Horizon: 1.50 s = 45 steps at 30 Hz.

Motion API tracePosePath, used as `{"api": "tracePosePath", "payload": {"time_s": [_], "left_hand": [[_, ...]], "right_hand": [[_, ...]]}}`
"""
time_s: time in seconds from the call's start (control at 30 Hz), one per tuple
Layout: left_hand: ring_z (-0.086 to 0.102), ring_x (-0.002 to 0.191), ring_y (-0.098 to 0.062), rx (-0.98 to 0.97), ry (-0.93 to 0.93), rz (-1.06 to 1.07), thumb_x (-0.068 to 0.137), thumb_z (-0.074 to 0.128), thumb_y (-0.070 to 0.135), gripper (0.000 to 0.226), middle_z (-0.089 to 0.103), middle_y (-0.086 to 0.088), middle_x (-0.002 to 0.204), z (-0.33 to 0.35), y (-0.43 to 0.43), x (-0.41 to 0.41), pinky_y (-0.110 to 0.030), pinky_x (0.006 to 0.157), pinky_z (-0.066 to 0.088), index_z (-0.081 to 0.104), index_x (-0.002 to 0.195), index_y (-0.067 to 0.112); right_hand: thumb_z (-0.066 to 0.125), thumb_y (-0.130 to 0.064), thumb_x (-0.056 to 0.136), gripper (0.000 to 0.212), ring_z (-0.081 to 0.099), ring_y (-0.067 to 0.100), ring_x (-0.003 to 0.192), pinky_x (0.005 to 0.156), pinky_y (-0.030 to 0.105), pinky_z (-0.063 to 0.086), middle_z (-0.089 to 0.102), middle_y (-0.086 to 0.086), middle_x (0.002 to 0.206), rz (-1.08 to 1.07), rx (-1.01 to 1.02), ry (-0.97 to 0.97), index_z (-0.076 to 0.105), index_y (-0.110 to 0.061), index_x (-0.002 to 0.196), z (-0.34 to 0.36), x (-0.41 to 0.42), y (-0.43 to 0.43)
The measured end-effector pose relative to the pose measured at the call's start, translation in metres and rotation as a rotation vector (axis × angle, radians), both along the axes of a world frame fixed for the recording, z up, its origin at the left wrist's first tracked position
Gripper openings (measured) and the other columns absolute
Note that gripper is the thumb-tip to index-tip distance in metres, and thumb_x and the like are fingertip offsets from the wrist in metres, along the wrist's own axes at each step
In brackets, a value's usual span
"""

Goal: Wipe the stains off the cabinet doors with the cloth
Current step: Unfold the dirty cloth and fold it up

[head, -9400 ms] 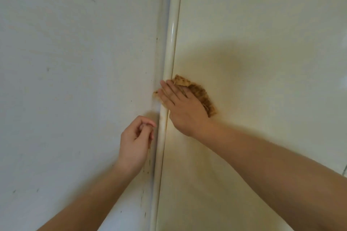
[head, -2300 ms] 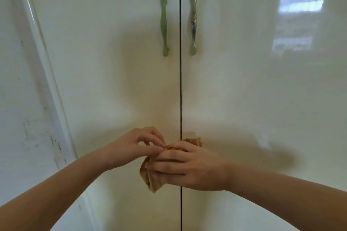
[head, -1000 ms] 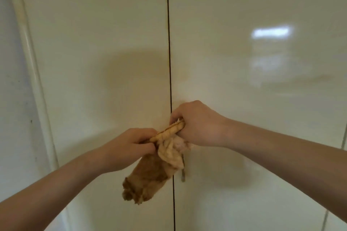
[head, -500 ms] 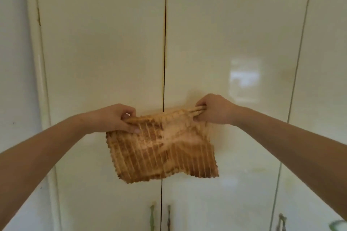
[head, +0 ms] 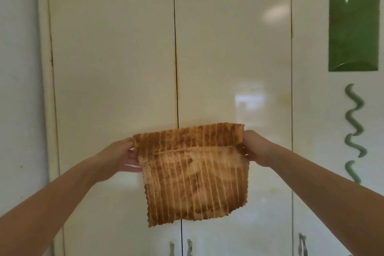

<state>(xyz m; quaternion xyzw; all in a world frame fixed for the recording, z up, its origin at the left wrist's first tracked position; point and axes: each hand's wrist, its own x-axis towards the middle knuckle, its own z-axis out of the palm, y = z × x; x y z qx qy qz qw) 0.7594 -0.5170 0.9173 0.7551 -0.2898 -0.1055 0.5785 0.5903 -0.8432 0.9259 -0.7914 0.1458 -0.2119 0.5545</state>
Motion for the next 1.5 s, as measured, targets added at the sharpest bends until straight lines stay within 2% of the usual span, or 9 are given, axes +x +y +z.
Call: {"api": "tracePosePath", "payload": {"time_s": [0.13, 0.23, 0.37, 0.53, 0.7, 0.97, 1.13, 1.33, 1.5], "left_hand": [[0.073, 0.085, -0.025, -0.114, -0.125, 0.213, 0.104, 0.038, 0.022, 0.031, 0.076, -0.006, 0.102, 0.0, -0.015, 0.001, -0.038, 0.071, 0.059, 0.064, 0.119, 0.029], [0.069, 0.071, -0.031, -0.073, 0.033, 0.287, 0.104, 0.039, 0.017, 0.03, 0.073, -0.013, 0.085, -0.023, -0.022, 0.011, -0.038, 0.067, 0.057, 0.067, 0.111, 0.01], [0.066, 0.056, -0.029, 0.127, 0.319, 0.224, 0.098, 0.058, 0.003, 0.021, 0.07, -0.02, 0.071, -0.07, -0.016, 0.004, -0.041, 0.065, 0.058, 0.07, 0.09, -0.012], [0.065, 0.052, -0.026, -0.056, 0.318, 0.253, 0.094, 0.069, 0.012, 0.025, 0.065, -0.014, 0.062, -0.06, 0.002, 0.018, -0.038, 0.06, 0.058, 0.063, 0.111, -0.006], [0.063, 0.07, -0.02, -0.299, 0.197, 0.144, 0.093, 0.071, 0.014, 0.018, 0.066, -0.006, 0.077, -0.025, 0.014, 0.019, -0.035, 0.07, 0.053, 0.073, 0.109, 0.007], [0.069, 0.085, -0.018, -0.33, -0.012, 0.08, 0.103, 0.052, 0.01, 0.023, 0.073, -0.013, 0.102, 0.017, 0.03, 0.021, -0.03, 0.082, 0.053, 0.071, 0.112, -0.001], [0.069, 0.102, -0.021, -0.235, -0.091, -0.07, 0.081, 0.074, 0.013, 0.042, 0.072, -0.015, 0.116, 0.034, 0.038, 0.018, -0.032, 0.093, 0.051, 0.07, 0.122, 0.006], [0.066, 0.102, -0.017, -0.083, -0.29, -0.027, 0.086, 0.073, 0.0, 0.029, 0.073, -0.02, 0.115, 0.041, 0.03, 0.02, -0.028, 0.098, 0.047, 0.077, 0.113, 0.011], [0.057, 0.078, -0.013, 0.076, -0.474, 0.067, 0.096, 0.067, 0.013, 0.014, 0.072, 0.002, 0.082, 0.048, 0.025, 0.025, -0.023, 0.072, 0.044, 0.079, 0.101, 0.02]], "right_hand": [[0.057, -0.044, 0.096, 0.038, 0.074, 0.037, 0.102, 0.072, 0.042, 0.062, 0.078, 0.011, 0.108, 0.056, 0.097, 0.007, 0.074, -0.015, 0.113, 0.004, 0.001, 0.014], [0.062, -0.043, 0.096, 0.044, 0.073, 0.039, 0.105, 0.074, 0.046, 0.064, 0.077, 0.016, 0.112, 0.085, 0.232, 0.119, 0.073, -0.009, 0.121, -0.032, 0.008, 0.022], [0.071, -0.021, 0.094, 0.025, 0.074, 0.031, 0.067, 0.064, 0.043, 0.063, 0.076, 0.016, 0.084, 0.002, 0.365, 0.434, 0.071, 0.001, 0.108, -0.107, 0.009, 0.039], [0.07, -0.006, 0.093, 0.017, 0.063, 0.024, 0.066, 0.055, 0.034, 0.056, 0.066, 0.014, 0.081, -0.107, 0.429, 0.125, 0.069, 0.002, 0.107, -0.101, 0.016, 0.04], [0.069, -0.011, 0.093, 0.009, 0.061, 0.022, 0.071, 0.062, 0.032, 0.05, 0.066, 0.007, 0.081, -0.026, 0.45, -0.208, 0.075, -0.005, 0.098, -0.05, 0.019, 0.033], [0.079, 0.001, 0.085, 0.028, 0.073, 0.029, 0.1, 0.082, 0.033, 0.06, 0.077, 0.014, 0.107, 0.041, 0.128, -0.262, 0.075, -0.002, 0.113, 0.006, 0.007, 0.022], [0.079, -0.002, 0.085, 0.02, 0.075, 0.031, 0.095, 0.072, 0.029, 0.064, 0.078, 0.018, 0.104, 0.003, 0.065, -0.327, 0.078, 0.0, 0.105, 0.026, 0.002, 0.015], [0.077, 0.0, 0.087, 0.018, 0.073, 0.026, 0.089, 0.073, 0.03, 0.063, 0.076, 0.021, 0.109, 0.041, 0.088, -0.309, 0.077, 0.0, 0.105, 0.035, -0.004, 0.007], [0.079, 0.002, 0.083, 0.028, 0.076, 0.021, 0.09, 0.069, 0.024, 0.06, 0.077, 0.016, 0.109, 0.106, 0.06, -0.276, 0.076, 0.0, 0.11, 0.043, -0.01, 0.007]]}}
